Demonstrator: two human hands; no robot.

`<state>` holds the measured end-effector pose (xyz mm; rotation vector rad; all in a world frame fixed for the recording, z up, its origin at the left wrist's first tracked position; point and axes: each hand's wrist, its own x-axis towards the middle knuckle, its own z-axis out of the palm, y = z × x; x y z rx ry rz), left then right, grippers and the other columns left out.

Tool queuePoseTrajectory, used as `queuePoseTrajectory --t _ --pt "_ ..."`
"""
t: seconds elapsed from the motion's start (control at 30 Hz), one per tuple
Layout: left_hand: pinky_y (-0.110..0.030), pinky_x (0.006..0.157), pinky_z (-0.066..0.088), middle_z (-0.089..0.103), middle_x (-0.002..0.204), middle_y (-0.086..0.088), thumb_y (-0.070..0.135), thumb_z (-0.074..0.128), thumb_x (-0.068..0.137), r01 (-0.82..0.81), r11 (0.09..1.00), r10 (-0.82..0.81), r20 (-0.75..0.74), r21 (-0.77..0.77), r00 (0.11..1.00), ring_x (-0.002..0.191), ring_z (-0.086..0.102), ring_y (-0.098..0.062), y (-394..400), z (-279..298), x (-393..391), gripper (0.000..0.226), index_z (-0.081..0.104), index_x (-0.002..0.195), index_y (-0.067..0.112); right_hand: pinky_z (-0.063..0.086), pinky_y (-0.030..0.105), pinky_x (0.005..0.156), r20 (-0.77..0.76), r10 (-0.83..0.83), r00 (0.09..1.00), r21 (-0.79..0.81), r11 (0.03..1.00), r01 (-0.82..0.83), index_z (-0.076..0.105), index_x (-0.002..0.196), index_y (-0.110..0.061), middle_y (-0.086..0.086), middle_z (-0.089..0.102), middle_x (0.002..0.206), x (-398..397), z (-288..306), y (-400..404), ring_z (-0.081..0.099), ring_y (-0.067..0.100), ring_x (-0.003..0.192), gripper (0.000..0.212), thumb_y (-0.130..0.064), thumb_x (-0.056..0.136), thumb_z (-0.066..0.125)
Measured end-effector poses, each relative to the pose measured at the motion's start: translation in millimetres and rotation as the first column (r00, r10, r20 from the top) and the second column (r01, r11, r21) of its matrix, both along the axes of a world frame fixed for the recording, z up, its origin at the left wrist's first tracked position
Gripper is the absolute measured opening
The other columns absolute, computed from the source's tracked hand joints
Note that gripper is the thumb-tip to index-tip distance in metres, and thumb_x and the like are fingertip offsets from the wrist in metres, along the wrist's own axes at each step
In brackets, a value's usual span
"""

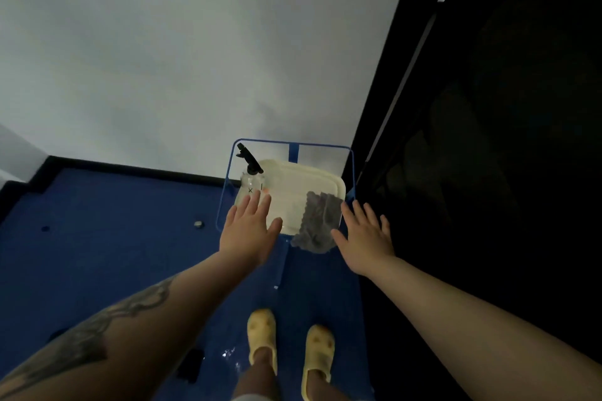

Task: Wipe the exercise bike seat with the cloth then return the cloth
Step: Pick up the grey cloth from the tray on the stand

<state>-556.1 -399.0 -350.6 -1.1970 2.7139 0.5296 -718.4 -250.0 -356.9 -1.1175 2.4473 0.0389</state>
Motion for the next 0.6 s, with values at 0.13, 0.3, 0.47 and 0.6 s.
queuePoseTrajectory --t 0.13,0.3,0.47,0.6 --pt "-0.039 0.118 0.002 0.002 0.159 0.0 0.048 0.023 0.096 0.033 0.997 -0.038 0.073 0.075 0.997 0.146 -0.001 -0.019 -14 -30 -13 0.061 0.008 0.149 0.023 -0.004 0.045 0.117 0.035 -0.032 0.999 0.034 0.999 0.03 -0.003 0.154 -0.027 0.001 -0.004 0.163 -11 -24 -16 -0.007 0.021 0.149 0.066 -0.053 0.099 0.022" --pt "-0.038 0.117 0.001 0.002 0.159 0.001 0.049 0.023 0.096 0.06 0.987 -0.077 0.105 0.148 0.992 0.146 -0.002 -0.018 -29 -71 -27 0.06 0.008 0.149 0.024 -0.004 0.045 0.118 0.081 -0.052 0.995 0.104 0.994 0.043 -0.003 0.154 -0.026 0.001 -0.004 0.163 -18 -61 -33 -0.006 0.021 0.149 0.065 -0.052 0.099 0.022" --pt "-0.038 0.116 0.001 0.004 0.159 0.0 0.05 0.023 0.096 0.09 0.974 -0.119 0.131 0.208 0.984 0.146 -0.001 -0.019 -43 -110 -35 0.06 0.01 0.149 0.024 -0.001 0.043 0.118 0.157 -0.081 0.984 0.146 0.988 0.058 0.001 0.154 -0.026 -0.001 -0.003 0.163 -22 -103 -46 -0.005 0.02 0.149 0.063 -0.049 0.1 0.024" --pt "-0.037 0.116 0.0 0.004 0.159 0.001 0.051 0.022 0.096 0.078 0.966 -0.124 0.177 0.248 0.976 0.146 -0.001 -0.018 -52 -135 -31 0.06 0.011 0.149 0.024 0.001 0.042 0.118 0.238 -0.074 0.968 0.16 0.986 0.036 0.007 0.154 -0.028 -0.002 -0.001 0.163 -23 -128 -50 0.0 0.019 0.149 0.059 -0.045 0.101 0.025"
